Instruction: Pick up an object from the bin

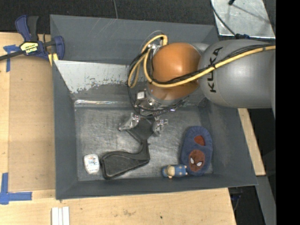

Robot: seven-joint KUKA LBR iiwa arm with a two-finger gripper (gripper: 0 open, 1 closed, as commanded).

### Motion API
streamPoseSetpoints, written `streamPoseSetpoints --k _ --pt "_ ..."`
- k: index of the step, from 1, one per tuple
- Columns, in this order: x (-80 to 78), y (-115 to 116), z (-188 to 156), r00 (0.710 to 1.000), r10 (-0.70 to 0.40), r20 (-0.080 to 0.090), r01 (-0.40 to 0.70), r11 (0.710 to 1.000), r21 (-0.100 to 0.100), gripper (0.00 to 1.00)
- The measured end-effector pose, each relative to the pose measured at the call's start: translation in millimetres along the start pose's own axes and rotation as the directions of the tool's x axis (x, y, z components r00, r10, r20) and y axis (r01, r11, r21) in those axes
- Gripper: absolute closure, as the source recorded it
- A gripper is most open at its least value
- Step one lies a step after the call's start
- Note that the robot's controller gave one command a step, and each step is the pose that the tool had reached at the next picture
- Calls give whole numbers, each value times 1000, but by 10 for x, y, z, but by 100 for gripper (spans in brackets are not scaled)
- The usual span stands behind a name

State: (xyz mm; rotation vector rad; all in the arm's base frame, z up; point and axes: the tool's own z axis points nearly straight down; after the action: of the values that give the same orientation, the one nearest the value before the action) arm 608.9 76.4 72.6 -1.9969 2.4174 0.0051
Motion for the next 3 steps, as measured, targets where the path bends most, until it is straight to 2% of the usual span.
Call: streamPoseSetpoints --k 1,2,3 --pt "-55 -14 -51 1000 -4 8 4 1000 12 100" --pt "-67 -63 -558 999 32 -2 -32 999 7 100" --pt "-40 -136 -1165 1000 23 -2 -23 1000 9 100"
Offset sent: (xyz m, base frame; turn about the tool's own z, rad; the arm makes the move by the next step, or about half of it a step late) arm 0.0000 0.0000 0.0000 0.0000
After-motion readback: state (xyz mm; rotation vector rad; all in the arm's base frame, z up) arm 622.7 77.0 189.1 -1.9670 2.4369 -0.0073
